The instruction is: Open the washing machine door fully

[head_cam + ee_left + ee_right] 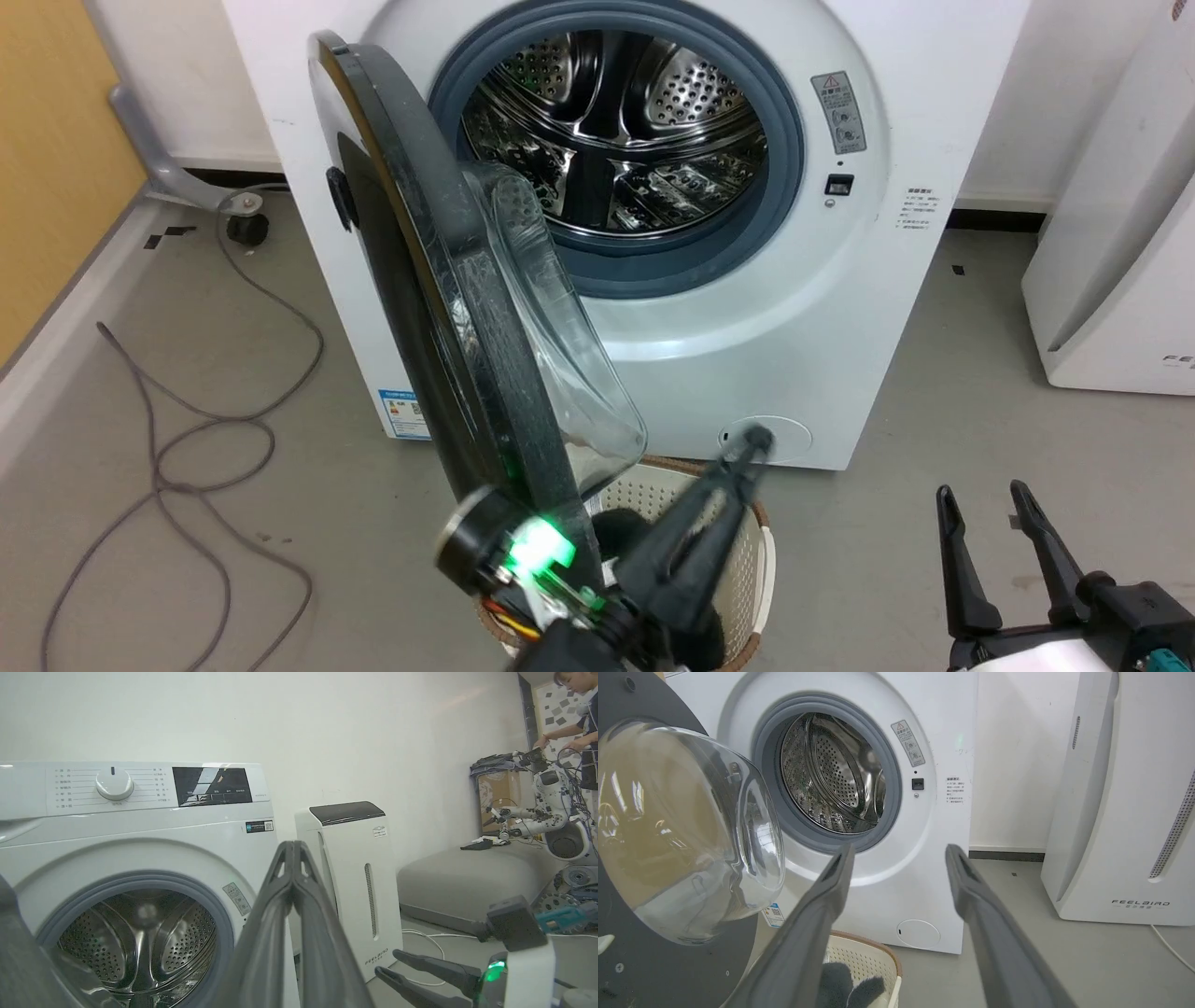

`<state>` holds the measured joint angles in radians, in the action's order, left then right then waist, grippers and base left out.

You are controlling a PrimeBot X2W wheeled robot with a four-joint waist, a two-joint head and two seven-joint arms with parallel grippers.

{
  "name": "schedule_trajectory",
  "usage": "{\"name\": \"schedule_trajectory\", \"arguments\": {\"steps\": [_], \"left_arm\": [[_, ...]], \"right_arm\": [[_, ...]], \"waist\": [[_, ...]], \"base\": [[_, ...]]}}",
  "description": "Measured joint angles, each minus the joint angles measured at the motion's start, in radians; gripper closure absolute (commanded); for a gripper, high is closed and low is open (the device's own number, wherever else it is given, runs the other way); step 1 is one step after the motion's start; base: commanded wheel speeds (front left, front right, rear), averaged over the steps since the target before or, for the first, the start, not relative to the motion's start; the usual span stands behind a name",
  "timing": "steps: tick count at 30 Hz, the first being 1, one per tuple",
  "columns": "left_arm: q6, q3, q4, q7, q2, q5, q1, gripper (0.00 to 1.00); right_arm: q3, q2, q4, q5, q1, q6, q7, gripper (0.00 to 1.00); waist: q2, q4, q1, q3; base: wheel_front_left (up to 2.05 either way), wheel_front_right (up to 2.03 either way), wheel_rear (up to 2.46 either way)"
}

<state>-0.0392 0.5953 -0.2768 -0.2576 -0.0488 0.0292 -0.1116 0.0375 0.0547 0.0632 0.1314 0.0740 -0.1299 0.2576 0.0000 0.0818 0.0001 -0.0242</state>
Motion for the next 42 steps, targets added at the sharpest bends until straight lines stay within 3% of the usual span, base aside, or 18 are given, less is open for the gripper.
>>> {"name": "schedule_trajectory", "arguments": {"steps": [14,33,42], "left_arm": [[-0.008,0.049,0.164,0.000,0.000,0.012,0.079,1.00],[0.029,-0.070,0.282,0.000,-0.007,0.026,0.132,1.00],[0.019,-0.075,0.280,0.000,-0.004,0.025,0.133,1.00]], "right_arm": [[-0.002,0.000,0.019,0.000,0.000,0.000,0.000,0.00],[0.011,0.000,0.035,0.001,-0.001,0.000,0.000,0.00],[0.011,0.000,0.042,0.002,-0.001,0.000,0.000,0.00]], "waist": [[0.0000,0.021,-0.0001,0.018],[0.0000,0.063,-0.0001,0.034],[0.0000,0.141,-0.0001,0.040]], "base": [[0.00,0.00,0.00],[0.00,0.00,0.00],[0.00,0.00,0.00]]}}
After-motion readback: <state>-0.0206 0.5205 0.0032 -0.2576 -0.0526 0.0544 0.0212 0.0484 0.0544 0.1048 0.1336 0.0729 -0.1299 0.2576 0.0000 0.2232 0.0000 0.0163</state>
